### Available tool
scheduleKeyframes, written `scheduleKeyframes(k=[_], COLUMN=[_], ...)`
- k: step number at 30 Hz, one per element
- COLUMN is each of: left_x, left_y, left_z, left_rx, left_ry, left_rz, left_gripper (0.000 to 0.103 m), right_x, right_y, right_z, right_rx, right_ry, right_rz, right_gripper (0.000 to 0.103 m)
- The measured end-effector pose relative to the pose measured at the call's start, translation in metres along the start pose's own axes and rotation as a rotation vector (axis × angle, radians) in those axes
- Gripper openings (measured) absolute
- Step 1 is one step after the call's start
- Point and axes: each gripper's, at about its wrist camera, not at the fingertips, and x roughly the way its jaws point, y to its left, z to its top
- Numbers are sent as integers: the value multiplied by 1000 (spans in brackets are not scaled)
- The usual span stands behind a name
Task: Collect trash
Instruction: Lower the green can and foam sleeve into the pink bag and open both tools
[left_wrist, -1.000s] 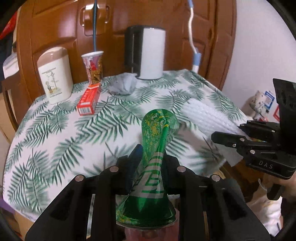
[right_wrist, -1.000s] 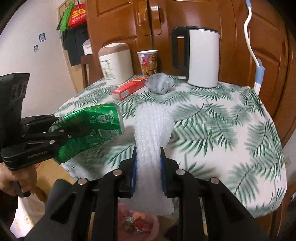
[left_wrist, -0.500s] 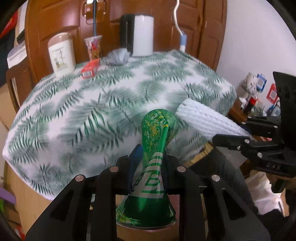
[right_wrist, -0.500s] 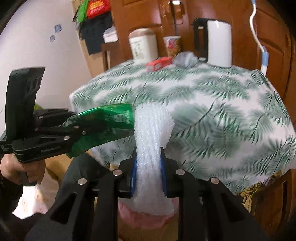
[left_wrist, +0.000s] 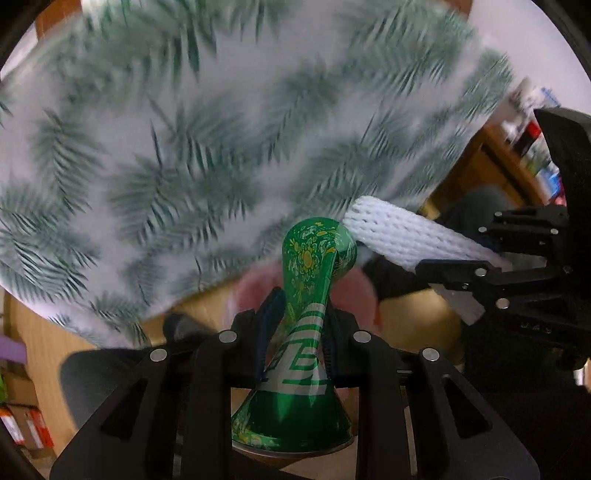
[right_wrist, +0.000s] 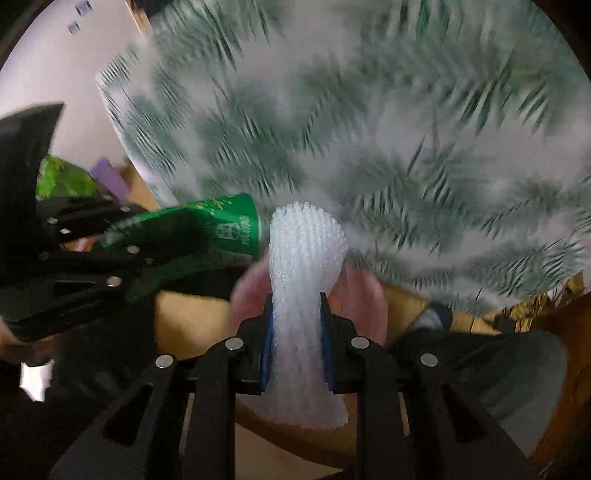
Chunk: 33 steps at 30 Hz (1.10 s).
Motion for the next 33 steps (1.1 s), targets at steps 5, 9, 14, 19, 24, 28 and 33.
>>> scheduleKeyframes(k=[5,9,14,19,24,28,33], left_x=[69,112,148,177,200,210,214], left_y=[11,19,25,34,33,36,39], left_z=[-10,-17,-24,-23,-23,-25,-25], left_rx=[-19,-43,-67,-87,-88,-90,-104], left_ry=[125,211,279,326,365,394,400], left_rz=[11,8,6,5,7,21,26], left_gripper=[24,24,24,24,25,27,38], right_x=[85,129,165,191,208,215,221], right_y=[-14,-19,-25,-35,-43,-49,-51], right_z=[-9,-12,-14,-12,-12,-13,-16], right_rx=[7,9,16,47,68,82,95], right_ry=[163,256,319,369,397,408,419], right_rz=[-27,-37,-52,-53,-54,-50,-44], right_gripper=[21,21,21,21,21,21,21])
